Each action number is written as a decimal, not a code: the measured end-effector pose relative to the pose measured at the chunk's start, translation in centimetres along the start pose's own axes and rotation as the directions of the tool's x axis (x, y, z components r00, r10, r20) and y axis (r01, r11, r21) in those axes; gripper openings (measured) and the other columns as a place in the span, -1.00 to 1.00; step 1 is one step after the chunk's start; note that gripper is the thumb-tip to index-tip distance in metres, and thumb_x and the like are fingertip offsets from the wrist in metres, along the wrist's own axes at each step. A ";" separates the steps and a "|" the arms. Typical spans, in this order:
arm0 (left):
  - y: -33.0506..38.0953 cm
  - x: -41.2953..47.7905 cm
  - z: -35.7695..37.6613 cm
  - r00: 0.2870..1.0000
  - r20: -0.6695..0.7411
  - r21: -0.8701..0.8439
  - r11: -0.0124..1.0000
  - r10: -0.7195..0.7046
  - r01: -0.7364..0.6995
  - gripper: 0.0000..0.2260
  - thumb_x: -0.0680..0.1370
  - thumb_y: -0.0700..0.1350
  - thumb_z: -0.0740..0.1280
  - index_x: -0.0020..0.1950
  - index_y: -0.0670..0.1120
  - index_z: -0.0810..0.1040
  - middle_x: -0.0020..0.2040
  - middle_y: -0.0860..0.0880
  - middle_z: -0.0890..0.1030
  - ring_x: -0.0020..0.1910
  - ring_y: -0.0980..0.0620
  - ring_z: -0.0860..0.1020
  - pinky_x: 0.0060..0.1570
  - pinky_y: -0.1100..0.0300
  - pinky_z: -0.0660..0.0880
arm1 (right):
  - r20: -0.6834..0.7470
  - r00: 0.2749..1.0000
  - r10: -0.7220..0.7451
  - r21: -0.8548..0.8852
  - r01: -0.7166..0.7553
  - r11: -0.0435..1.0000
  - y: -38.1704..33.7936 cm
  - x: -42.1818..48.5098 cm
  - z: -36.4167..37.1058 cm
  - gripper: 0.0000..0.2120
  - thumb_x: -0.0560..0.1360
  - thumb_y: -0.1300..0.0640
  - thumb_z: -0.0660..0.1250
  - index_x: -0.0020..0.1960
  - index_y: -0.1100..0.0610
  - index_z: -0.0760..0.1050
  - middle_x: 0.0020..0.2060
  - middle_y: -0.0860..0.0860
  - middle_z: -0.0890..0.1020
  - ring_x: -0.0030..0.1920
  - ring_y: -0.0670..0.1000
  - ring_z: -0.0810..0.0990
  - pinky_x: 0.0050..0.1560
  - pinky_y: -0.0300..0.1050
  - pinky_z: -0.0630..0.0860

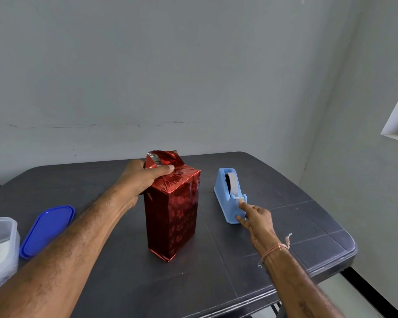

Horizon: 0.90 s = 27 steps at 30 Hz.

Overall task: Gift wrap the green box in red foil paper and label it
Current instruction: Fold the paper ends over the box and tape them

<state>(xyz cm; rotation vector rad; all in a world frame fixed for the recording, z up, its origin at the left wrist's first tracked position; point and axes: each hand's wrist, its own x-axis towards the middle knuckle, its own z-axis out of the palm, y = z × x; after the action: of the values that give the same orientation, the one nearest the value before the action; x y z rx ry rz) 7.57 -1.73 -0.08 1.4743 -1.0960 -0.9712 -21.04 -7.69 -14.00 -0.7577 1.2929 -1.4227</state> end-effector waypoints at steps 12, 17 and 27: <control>0.1 0.1 0.1 1.000 -0.006 -0.006 1.000 -0.003 0.003 -0.65 0.38 -0.01 0.62 0.06 -0.13 0.67 -0.14 -0.03 0.75 -0.23 0.08 0.72 -0.25 0.26 0.54 | -0.061 0.996 -0.072 0.037 0.074 0.997 2.1 0.0 0.4 -0.79 0.53 0.12 0.48 -0.17 0.26 0.59 -0.09 0.12 0.65 -0.02 0.04 0.65 0.04 0.07 0.68; -0.1 0.2 0.1 1.000 -0.001 -0.010 1.000 -0.005 0.005 -0.66 0.38 -0.02 0.62 0.06 -0.13 0.67 -0.17 -0.03 0.76 -0.25 0.08 0.72 -0.22 0.24 0.56 | -0.094 0.994 -0.053 0.033 0.057 0.998 2.2 0.0 0.6 -0.80 0.53 0.13 0.49 -0.18 0.24 0.59 -0.10 0.10 0.64 -0.05 0.03 0.65 -0.01 0.03 0.69; 0.0 0.0 0.0 1.000 0.004 -0.016 1.000 0.003 -0.003 -0.67 0.39 -0.04 0.61 0.06 -0.16 0.67 -0.15 -0.06 0.75 -0.23 0.06 0.71 -0.24 0.23 0.54 | -0.170 0.983 -0.064 -0.086 0.049 0.995 3.2 0.1 0.3 -0.81 0.52 0.21 0.50 -0.25 0.25 0.64 0.04 0.11 0.68 -0.08 0.01 0.68 -0.04 -0.09 0.67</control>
<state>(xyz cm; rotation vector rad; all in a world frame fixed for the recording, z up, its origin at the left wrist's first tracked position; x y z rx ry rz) 7.53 -1.73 -0.06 1.4582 -1.0907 -0.9795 -19.90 -7.52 -16.96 -0.7434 1.4802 -1.5152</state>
